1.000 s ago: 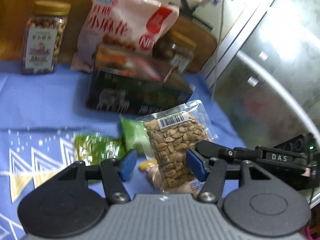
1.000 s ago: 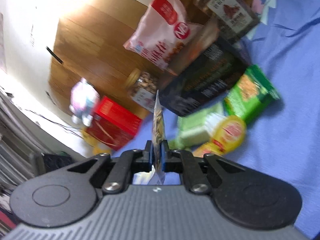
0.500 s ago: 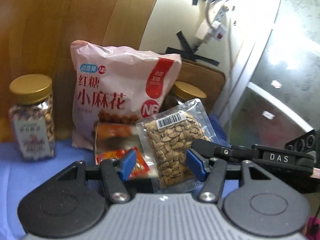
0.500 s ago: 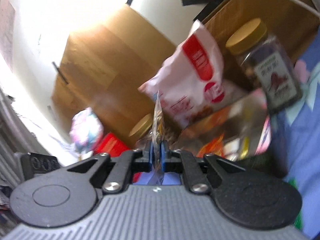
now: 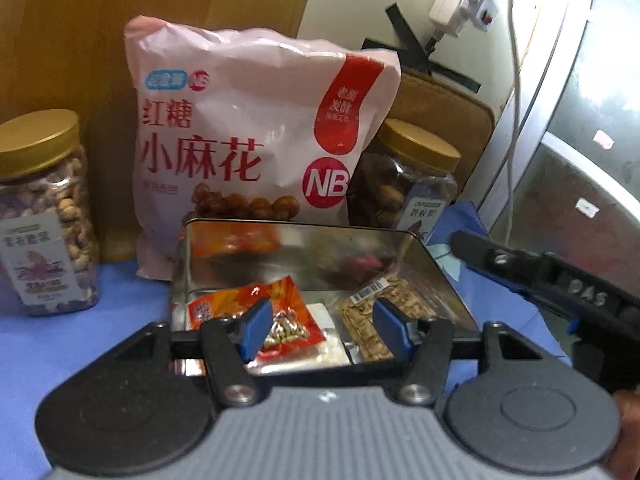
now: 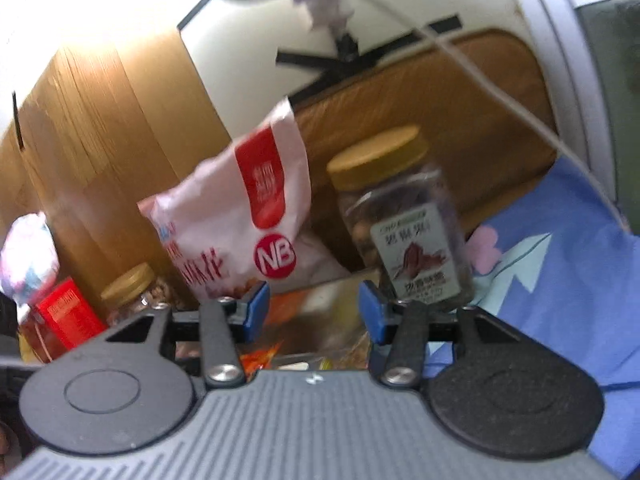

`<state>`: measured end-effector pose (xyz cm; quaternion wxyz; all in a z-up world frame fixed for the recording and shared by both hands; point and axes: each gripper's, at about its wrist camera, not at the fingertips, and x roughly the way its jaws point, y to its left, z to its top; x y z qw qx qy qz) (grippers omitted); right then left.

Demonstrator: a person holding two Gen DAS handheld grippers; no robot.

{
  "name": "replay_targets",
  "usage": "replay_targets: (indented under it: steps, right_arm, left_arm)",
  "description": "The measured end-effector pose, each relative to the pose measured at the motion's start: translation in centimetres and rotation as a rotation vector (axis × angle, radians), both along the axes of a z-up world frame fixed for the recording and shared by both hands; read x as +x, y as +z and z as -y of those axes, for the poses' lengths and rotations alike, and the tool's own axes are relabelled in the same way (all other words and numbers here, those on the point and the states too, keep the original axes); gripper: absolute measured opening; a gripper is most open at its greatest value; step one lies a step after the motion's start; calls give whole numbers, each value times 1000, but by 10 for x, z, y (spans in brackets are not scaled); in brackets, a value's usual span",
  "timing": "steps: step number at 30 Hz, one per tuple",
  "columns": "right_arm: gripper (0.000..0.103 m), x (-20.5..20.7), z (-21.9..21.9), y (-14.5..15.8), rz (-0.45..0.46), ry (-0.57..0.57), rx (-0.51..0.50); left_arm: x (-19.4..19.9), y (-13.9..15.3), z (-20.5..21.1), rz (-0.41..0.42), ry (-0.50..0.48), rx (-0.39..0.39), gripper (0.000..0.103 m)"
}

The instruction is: Organize snacks

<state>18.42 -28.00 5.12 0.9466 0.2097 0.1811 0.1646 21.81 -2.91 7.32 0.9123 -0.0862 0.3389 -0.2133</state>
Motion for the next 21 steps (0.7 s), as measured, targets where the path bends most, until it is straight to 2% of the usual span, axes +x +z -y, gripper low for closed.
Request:
replay_targets:
  steps: [4,9,12,16,17,18,21]
  right_arm:
    - [53,-39,16,1,38,41,14]
    - [53,-88,6,-20,-35,167,-23]
    - [54,-110,-7,-37,-76,170,-110]
    - [60,-121,-16,-50,-120,172,-157]
    - [60,-120,-19,-52,-131,176,-178]
    - [60,-119,-23,-53,-138,174,-206]
    - [60,-115,-29,-56,-145,192,-239]
  left_arm:
    - [-30,8,-19,7,-2,-30,57]
    - [-65,-5,-18,-44,-71,-44,60]
    - [-75,-18,-2,-102,-123,-48,60]
    - [-78,-29,24,-162,-170,-36,60]
    - [-77,-31,30,-169,-173,-19,62]
    - [-77,-34,35,-173,-169,-4,65]
    - [-76,-37,47,-161,-165,29,66]
